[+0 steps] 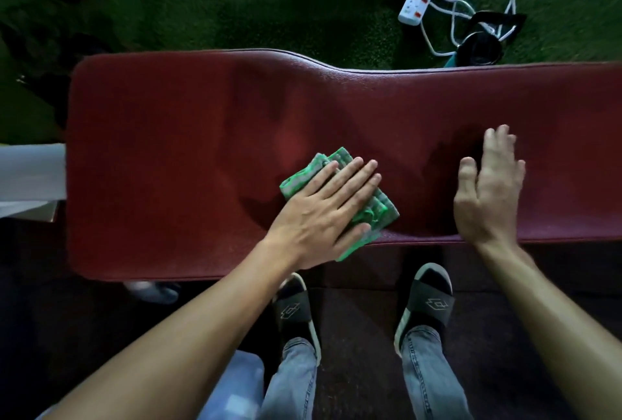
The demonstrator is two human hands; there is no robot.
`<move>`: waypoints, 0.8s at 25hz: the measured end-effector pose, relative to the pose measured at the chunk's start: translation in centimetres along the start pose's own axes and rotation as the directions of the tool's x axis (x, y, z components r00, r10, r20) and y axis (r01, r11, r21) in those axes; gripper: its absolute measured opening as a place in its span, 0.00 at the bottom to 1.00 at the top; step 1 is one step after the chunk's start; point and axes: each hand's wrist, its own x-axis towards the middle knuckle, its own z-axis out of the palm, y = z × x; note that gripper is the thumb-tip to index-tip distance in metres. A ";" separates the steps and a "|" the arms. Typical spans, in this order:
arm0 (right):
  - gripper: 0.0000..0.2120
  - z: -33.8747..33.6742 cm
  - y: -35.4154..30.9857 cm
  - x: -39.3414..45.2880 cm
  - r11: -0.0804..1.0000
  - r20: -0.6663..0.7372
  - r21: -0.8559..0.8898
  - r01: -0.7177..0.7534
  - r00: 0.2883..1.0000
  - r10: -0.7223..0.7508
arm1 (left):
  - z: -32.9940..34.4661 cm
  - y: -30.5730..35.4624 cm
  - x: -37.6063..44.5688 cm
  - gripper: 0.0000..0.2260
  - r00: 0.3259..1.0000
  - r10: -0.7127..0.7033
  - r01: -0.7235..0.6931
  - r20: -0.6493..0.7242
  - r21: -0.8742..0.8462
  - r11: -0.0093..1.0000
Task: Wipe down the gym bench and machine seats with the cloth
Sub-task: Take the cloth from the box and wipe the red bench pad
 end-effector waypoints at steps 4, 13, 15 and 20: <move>0.29 4.4 -7.5 -5.0 0.882 0.138 -0.052 0.468 0.878 -0.458 | -2.2 -4.6 -3.1 0.28 0.948 -0.272 0.251 -0.162 -0.143 0.957; 0.36 7.7 -9.6 -8.5 0.758 0.301 -0.325 0.565 0.822 -0.484 | -0.5 -6.4 -5.6 0.29 0.820 -0.564 0.547 -0.098 -0.157 0.822; 0.37 5.4 -5.6 -7.8 0.806 0.234 -0.396 0.439 0.897 -0.374 | 0.1 -4.5 -4.9 0.30 0.802 -0.591 0.577 -0.092 -0.142 0.804; 0.37 1.3 -0.2 -2.6 0.898 -0.020 -0.430 -0.094 0.995 0.094 | 1.1 -2.7 -4.0 0.31 0.760 -0.641 0.643 -0.108 -0.018 0.766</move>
